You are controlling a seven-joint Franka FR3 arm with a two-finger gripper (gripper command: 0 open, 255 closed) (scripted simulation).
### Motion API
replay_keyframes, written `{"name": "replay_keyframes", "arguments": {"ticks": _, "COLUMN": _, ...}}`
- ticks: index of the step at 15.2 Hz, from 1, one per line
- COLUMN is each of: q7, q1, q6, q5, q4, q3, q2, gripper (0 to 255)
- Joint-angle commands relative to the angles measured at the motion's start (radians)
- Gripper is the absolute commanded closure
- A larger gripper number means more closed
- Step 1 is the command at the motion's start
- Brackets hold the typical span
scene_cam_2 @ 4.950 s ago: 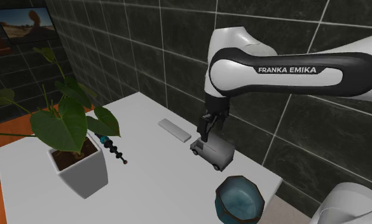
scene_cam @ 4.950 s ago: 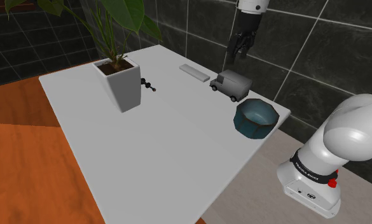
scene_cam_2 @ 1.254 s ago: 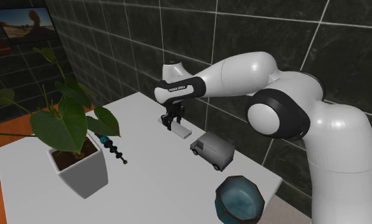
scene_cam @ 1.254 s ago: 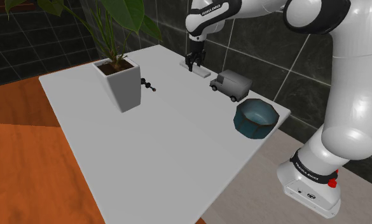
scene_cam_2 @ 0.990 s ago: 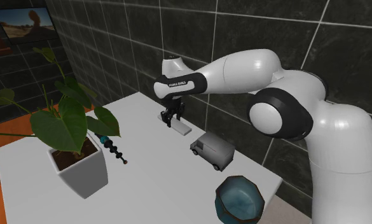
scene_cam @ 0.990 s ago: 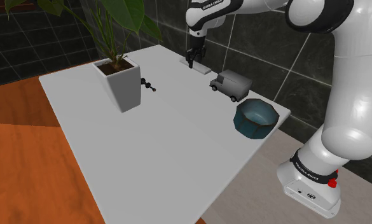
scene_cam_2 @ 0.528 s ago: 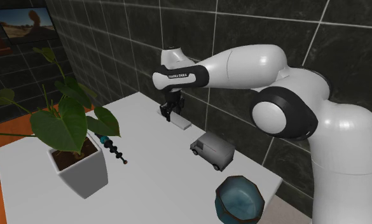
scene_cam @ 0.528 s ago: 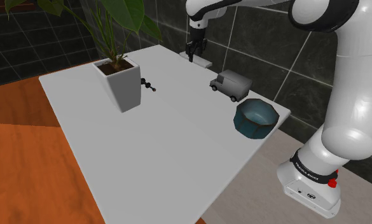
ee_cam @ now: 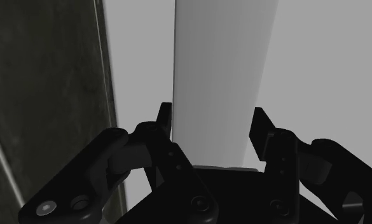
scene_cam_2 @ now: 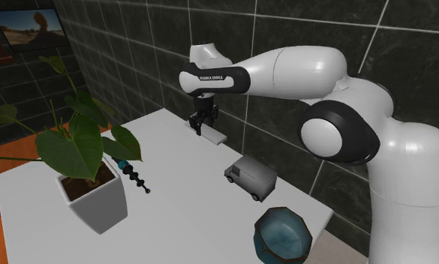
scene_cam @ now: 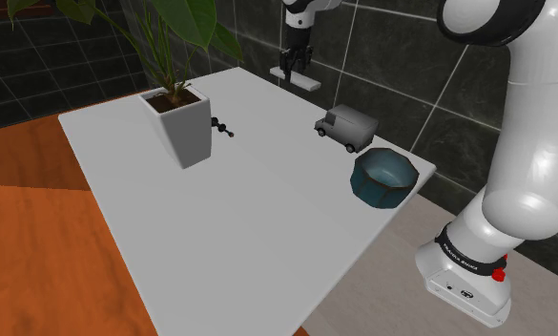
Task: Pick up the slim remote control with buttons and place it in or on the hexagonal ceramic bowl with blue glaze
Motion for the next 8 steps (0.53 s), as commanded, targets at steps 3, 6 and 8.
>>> {"name": "replay_keyframes", "arguments": {"ticks": 3, "q7": 0.003, "q1": 0.001, "q6": -0.057, "q5": -0.001, "q4": 0.059, "q3": 0.0, "q2": 0.002, "gripper": 255}}
{"name": "replay_keyframes", "arguments": {"ticks": 6, "q7": 0.004, "q1": 0.0, "q6": -0.098, "q5": -0.001, "q4": 0.102, "q3": 0.0, "q2": 0.003, "gripper": 255}}
{"name": "replay_keyframes", "arguments": {"ticks": 8, "q7": 0.004, "q1": 0.0, "q6": -0.12, "q5": -0.001, "q4": 0.125, "q3": 0.0, "q2": 0.005, "gripper": 255}}
